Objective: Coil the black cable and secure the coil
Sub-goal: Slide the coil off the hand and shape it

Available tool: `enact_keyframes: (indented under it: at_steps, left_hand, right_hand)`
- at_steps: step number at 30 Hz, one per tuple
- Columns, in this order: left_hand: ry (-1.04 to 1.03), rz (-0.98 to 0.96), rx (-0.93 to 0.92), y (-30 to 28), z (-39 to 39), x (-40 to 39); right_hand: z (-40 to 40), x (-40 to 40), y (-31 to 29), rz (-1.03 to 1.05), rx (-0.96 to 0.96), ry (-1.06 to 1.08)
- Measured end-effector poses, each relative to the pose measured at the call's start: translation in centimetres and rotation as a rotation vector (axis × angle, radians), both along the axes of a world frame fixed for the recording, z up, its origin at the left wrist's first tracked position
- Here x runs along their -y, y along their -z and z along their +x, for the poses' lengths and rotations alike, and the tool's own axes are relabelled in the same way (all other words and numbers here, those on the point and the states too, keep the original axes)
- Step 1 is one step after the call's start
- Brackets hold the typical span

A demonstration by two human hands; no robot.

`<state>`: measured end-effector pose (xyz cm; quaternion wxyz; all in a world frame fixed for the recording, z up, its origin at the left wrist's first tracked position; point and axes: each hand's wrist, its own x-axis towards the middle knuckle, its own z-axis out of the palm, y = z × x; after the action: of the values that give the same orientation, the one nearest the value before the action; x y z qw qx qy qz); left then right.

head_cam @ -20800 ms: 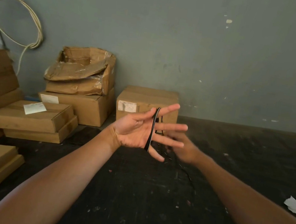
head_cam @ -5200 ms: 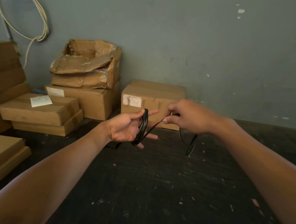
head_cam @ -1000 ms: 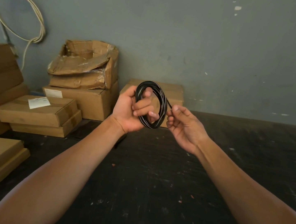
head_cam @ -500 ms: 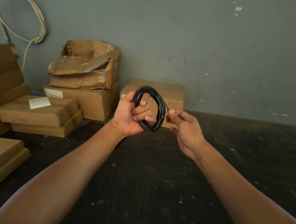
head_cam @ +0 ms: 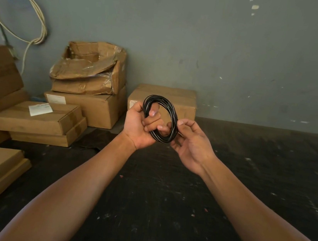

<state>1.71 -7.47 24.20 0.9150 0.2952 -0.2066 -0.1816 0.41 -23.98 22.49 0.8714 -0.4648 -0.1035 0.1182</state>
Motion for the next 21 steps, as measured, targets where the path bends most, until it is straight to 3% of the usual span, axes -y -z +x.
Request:
enact_keyframes:
  at_steps: [3,10,14,18,21]
  left_hand:
    - [-0.073,0.096,-0.027,0.2,0.1,0.1]
    - [-0.322,0.522,-0.126,0.9,0.5,0.0]
    - [-0.548,0.525,-0.152,1.7,0.5,0.4]
    - [-0.525,0.644,-0.040,2.1,0.1,0.5]
    - [-0.532,0.624,-0.042,2.6,0.0,0.7]
  right_hand:
    - [-0.1,0.0,-0.2,-0.039,0.055,0.098]
    - [0.1,0.7,-0.9,-0.215,0.127,0.298]
    - [0.7,1.3,-0.7,-0.337,0.156,0.350]
    - [1.1,2.0,-0.3,-0.428,0.206,0.399]
    - [1.0,2.5,-0.1,-0.536,0.290,0.418]
